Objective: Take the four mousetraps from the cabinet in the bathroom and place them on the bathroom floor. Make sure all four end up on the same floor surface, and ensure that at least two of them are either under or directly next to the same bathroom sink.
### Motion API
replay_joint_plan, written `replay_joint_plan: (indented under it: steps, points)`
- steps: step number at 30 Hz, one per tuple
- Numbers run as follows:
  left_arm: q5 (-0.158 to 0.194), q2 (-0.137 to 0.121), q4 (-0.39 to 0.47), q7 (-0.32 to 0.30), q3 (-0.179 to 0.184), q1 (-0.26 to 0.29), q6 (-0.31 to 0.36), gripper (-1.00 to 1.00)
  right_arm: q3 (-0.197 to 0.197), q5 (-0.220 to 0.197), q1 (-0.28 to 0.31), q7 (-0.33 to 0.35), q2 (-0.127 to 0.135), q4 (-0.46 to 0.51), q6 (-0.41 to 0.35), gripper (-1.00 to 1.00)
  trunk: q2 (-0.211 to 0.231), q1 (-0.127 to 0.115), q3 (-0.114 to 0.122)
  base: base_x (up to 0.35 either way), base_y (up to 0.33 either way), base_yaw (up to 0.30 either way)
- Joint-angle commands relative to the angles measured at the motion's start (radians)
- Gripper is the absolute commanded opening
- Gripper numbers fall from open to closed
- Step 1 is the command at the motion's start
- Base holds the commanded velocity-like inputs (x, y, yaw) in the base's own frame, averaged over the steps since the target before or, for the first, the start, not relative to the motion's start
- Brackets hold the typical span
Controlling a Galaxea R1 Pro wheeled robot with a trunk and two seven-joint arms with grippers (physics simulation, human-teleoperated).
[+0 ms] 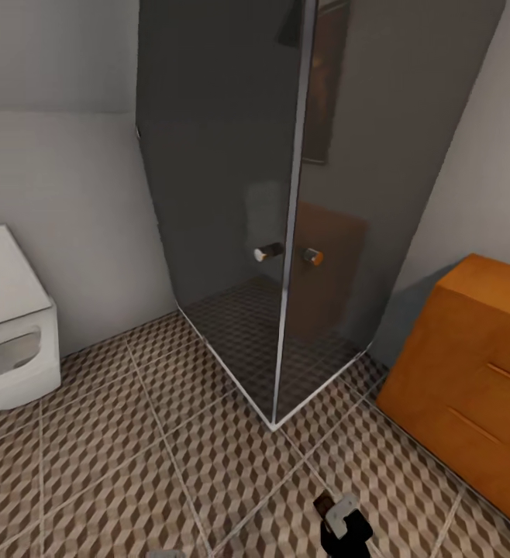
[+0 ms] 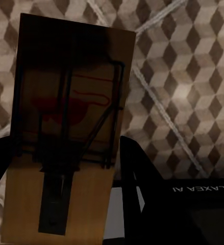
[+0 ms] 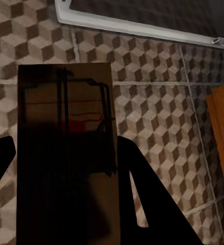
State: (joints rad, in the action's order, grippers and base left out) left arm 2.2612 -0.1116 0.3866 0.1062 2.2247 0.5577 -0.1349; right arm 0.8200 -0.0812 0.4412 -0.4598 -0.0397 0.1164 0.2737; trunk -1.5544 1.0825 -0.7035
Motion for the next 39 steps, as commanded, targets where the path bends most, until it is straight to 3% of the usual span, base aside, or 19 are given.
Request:
replay_joint_plan:
  steps: [1,3,7,13,23,29,39]
  points:
    - [0.003,0.0,0.005,0.006,0.009,0.002,-0.008,-1.0,-0.022,-0.007,0.001,-0.003,0.0,-0.001,0.004,-1.0,-0.001,0.0,-0.002,0.0,0.0,0.285]
    - [0.003,0.0,0.005,0.005,0.009,0.002,-0.008,-1.0,-0.069,-0.007,0.001,-0.003,-0.003,-0.002,0.005,-1.0,-0.001,0.0,-0.003,0.0,0.0,0.285]
    - [0.003,0.0,0.005,0.005,0.009,0.002,-0.008,-1.0,-0.09,-0.006,0.001,-0.003,-0.006,-0.004,0.005,-1.0,-0.001,0.0,-0.005,0.0,0.0,0.284]
    - [0.003,0.0,0.005,0.005,0.009,0.002,-0.008,-1.0,-0.094,-0.006,0.001,-0.001,-0.02,-0.007,0.005,-1.0,-0.001,0.0,-0.009,0.0,0.0,0.284]
    - [0.007,-0.012,0.004,0.006,0.007,0.002,-0.008,-1.0,-0.094,-0.006,0.001,0.003,-0.021,-0.007,0.005,-1.0,-0.001,0.0,-0.015,0.0,0.0,0.283]
    - [0.095,-0.022,-0.034,0.006,0.007,0.002,-0.008,-1.0,-0.093,-0.006,0.001,0.003,-0.021,-0.007,0.005,-1.0,-0.001,0.0,-0.019,0.0,0.0,0.283]
    - [0.095,-0.023,-0.066,0.007,0.007,-0.001,-0.008,-1.0,-0.093,-0.006,0.001,0.003,-0.02,-0.007,0.005,-1.0,-0.001,0.0,-0.025,0.0,0.0,0.283]
